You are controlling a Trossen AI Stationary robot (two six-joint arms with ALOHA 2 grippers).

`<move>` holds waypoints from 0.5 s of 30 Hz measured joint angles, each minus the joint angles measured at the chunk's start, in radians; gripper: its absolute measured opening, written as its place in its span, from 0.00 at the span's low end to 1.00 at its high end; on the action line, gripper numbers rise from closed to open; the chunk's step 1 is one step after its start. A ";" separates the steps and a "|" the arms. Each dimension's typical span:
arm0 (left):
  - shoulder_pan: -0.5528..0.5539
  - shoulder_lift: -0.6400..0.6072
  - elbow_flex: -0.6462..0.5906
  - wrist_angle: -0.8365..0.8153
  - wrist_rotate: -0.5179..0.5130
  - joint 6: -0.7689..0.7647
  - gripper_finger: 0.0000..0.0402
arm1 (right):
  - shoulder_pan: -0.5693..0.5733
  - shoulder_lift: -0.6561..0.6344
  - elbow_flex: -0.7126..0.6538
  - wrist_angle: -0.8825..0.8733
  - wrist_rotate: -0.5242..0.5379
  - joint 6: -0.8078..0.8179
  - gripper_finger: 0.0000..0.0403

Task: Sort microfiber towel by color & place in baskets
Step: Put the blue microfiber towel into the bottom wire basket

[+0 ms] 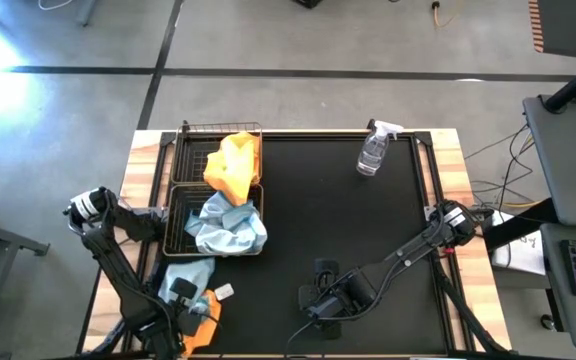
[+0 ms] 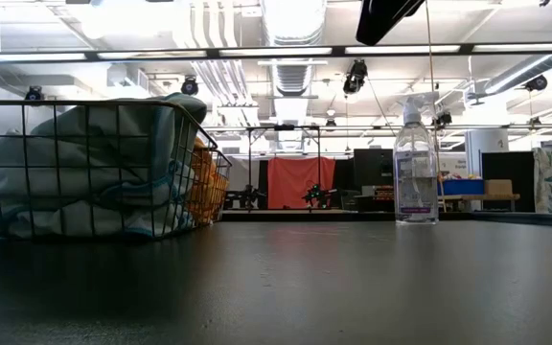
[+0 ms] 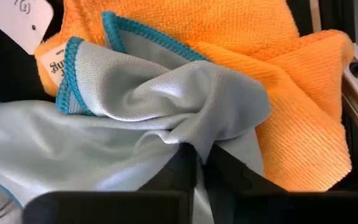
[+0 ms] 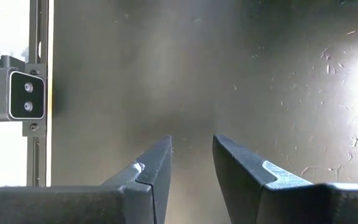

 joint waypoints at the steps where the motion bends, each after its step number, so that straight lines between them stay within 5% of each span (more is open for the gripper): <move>1: 0.000 0.000 0.001 -0.004 0.001 0.000 0.02 | 0.000 0.000 0.000 0.000 0.000 0.000 0.28; 7: 0.000 0.000 0.052 -0.103 0.001 0.011 0.02 | 0.000 0.000 0.000 0.003 0.000 0.000 0.28; 15: 0.000 0.000 0.299 -0.542 -0.113 0.005 0.01 | 0.000 0.000 0.000 0.006 0.000 0.000 0.28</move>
